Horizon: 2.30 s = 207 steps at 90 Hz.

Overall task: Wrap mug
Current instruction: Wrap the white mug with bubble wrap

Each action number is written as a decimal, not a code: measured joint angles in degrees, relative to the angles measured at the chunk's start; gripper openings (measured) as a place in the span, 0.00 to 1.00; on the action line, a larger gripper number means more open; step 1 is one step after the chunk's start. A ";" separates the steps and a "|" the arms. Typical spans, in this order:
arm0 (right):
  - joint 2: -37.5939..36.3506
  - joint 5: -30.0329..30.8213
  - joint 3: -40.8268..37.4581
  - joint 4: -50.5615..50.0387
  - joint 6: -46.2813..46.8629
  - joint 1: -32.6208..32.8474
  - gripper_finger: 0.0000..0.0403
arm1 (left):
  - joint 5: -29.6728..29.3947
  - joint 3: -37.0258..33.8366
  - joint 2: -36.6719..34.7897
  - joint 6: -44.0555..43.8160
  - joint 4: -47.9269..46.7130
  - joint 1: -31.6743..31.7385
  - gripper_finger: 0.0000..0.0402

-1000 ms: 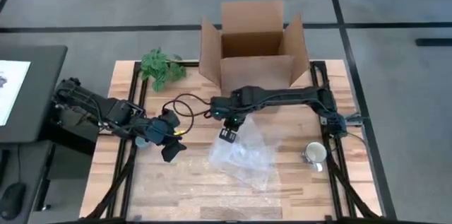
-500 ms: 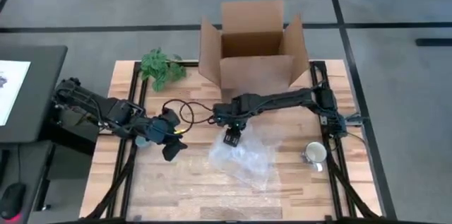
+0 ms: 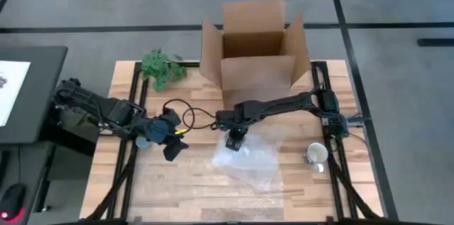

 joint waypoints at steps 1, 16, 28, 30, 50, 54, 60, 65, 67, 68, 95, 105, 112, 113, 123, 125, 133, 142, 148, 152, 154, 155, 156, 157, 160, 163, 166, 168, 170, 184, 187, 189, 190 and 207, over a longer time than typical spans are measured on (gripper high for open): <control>0.04 -0.01 0.16 -0.11 0.20 0.00 0.04 | -0.01 0.00 0.00 0.00 -0.01 0.00 0.56; 0.13 -0.72 2.74 -1.15 1.48 -0.14 0.22 | -0.13 0.00 0.00 -0.07 -0.02 0.00 0.56; 0.13 -0.74 6.41 -3.99 1.06 -0.51 0.41 | -0.13 0.00 0.00 -0.07 -0.02 0.00 0.56; 0.13 -0.74 7.06 -4.43 1.04 -0.62 0.43 | -0.13 0.00 0.00 -0.07 -0.02 0.00 0.56; 0.06 -0.73 15.53 -12.74 0.63 -1.51 0.56 | -0.15 0.00 0.00 -0.11 -0.02 0.00 0.56; 0.06 -0.72 17.37 -15.24 0.12 -1.63 0.56 | -0.13 0.00 0.00 -0.11 -0.02 0.00 0.56; 0.06 -0.72 20.22 -19.02 -0.06 -1.93 0.55 | -0.15 0.00 0.00 -0.12 -0.02 0.00 0.56; 0.06 -0.77 22.57 -21.77 -0.06 -1.95 0.54 | -0.15 0.00 0.00 -0.13 -0.02 0.00 0.56; 0.06 -0.90 23.58 -22.67 -0.13 -1.95 0.53 | -0.14 0.00 0.00 -0.13 -0.02 0.00 0.56; 0.05 -1.08 24.03 -23.06 -0.23 -1.91 0.52 | -0.14 0.00 0.00 -0.13 -0.02 0.00 0.56; -0.07 -8.57 22.65 -20.15 -5.82 3.60 0.19 | -0.13 0.00 0.00 0.37 -0.02 0.00 0.56; 0.02 -8.20 17.06 -14.51 -3.76 3.60 0.03 | -0.13 0.00 0.00 0.82 -0.27 0.00 0.56; 0.05 -8.19 14.41 -12.19 -2.17 3.17 0.02 | -0.13 0.00 0.00 0.93 -0.19 0.00 0.56; 0.01 -8.20 14.01 -11.80 -2.02 3.05 0.02 | -0.13 0.00 0.00 0.95 -0.19 0.00 0.56; -0.07 -8.20 10.09 -8.82 -1.52 2.30 0.01 | -0.12 0.00 0.00 1.05 -0.08 0.00 0.56; -0.02 -8.20 9.33 -8.13 -1.48 2.13 0.01 | -0.11 0.00 0.00 1.05 -0.07 0.00 0.56; 0.02 -8.15 7.14 -6.00 -1.38 1.45 0.00 | -0.13 0.00 0.02 1.03 -0.01 0.00 0.56; -0.04 -8.15 4.65 -3.80 -1.38 0.97 0.00 | -0.13 0.00 0.00 1.01 0.03 0.00 0.56; 0.00 -7.85 3.02 -2.27 -1.32 0.96 0.00 | -0.10 0.00 -0.07 1.01 0.00 0.00 0.56; 0.00 -7.76 1.75 -0.48 -0.85 0.98 0.00 | -0.10 0.00 -0.27 0.98 0.00 0.00 0.56; -0.03 -7.56 1.08 0.41 -0.35 1.01 0.00 | -0.12 0.00 -0.36 0.98 0.05 0.00 0.56; -0.04 -7.41 0.76 0.78 -0.08 1.01 0.00 | -0.13 0.00 -0.40 0.98 0.07 0.00 0.56; -0.04 -7.20 0.52 0.97 0.18 1.01 0.00 | -0.13 0.02 -0.43 0.95 0.05 0.00 0.56; -0.04 -6.96 0.30 1.07 0.44 1.01 0.00 | -0.13 0.02 -0.51 0.93 0.05 0.00 0.56; -0.04 -5.96 -0.21 0.99 0.85 1.05 0.00 | -0.10 0.02 -0.79 0.91 0.00 0.07 0.56; -0.04 -5.64 -0.31 0.59 0.92 1.03 0.00 | -0.10 0.02 -1.00 0.83 0.00 0.09 0.56; -0.04 -5.44 -0.33 0.74 1.08 1.01 0.00 | -0.13 0.02 -1.21 0.49 0.07 0.09 0.56; -0.04 -5.31 -0.33 0.93 1.11 1.01 0.00 | -0.13 0.02 -1.39 0.23 0.05 0.09 0.56; -0.04 -5.31 -0.20 0.92 1.18 1.01 0.00 | -0.16 0.02 -1.57 0.03 -0.02 0.09 0.56; -0.07 -5.20 4.52 -4.02 1.44 1.01 0.00 | -0.27 0.02 -3.10 -0.53 0.02 0.09 0.56; -0.17 -5.18 5.78 -4.72 1.42 1.01 0.00 | -0.28 0.02 -3.51 -0.57 0.00 0.09 0.56; -0.18 -5.18 6.59 -5.38 1.38 1.01 0.00 | -0.28 0.02 -3.81 -0.58 -0.01 0.09 0.56; -0.18 -5.18 6.96 -5.73 1.32 1.01 0.00 | -0.28 0.02 -3.98 -0.59 0.00 0.09 0.56; -0.15 -5.19 14.21 -12.08 1.10 1.01 0.00 | -0.28 0.02 -7.83 -0.06 -0.08 0.09 0.56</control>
